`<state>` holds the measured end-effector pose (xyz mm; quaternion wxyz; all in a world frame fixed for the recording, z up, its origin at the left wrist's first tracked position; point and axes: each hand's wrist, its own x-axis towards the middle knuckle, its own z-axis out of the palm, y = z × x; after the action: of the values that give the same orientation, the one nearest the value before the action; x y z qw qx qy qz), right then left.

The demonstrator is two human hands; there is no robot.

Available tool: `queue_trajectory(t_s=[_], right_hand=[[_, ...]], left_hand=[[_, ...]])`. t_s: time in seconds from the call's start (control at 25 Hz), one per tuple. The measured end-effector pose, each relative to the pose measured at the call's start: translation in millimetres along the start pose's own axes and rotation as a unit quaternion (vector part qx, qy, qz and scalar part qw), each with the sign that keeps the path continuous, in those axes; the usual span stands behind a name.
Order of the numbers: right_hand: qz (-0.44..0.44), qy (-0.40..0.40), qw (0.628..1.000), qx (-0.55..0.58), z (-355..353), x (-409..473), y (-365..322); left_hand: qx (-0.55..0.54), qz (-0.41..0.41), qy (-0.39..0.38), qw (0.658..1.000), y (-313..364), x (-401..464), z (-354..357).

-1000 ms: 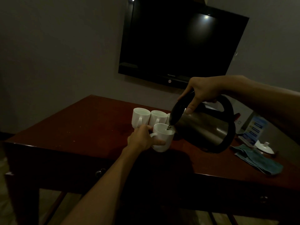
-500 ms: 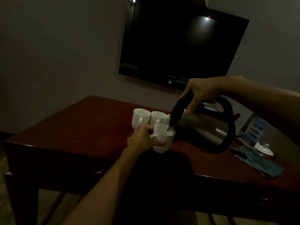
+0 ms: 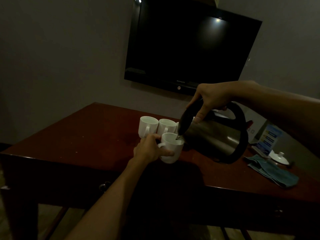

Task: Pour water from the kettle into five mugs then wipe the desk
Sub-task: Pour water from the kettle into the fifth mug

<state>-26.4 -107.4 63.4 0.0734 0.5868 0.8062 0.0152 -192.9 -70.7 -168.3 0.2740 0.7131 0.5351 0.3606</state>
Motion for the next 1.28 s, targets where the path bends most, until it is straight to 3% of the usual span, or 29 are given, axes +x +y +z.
queue_trajectory(t_s=[1.28], right_hand=[[-0.003,-0.013,1.000,-0.019,-3.3,3.0,-2.1]], left_hand=[[0.000,0.001,-0.001,1.000,-1.4,2.4,1.4]])
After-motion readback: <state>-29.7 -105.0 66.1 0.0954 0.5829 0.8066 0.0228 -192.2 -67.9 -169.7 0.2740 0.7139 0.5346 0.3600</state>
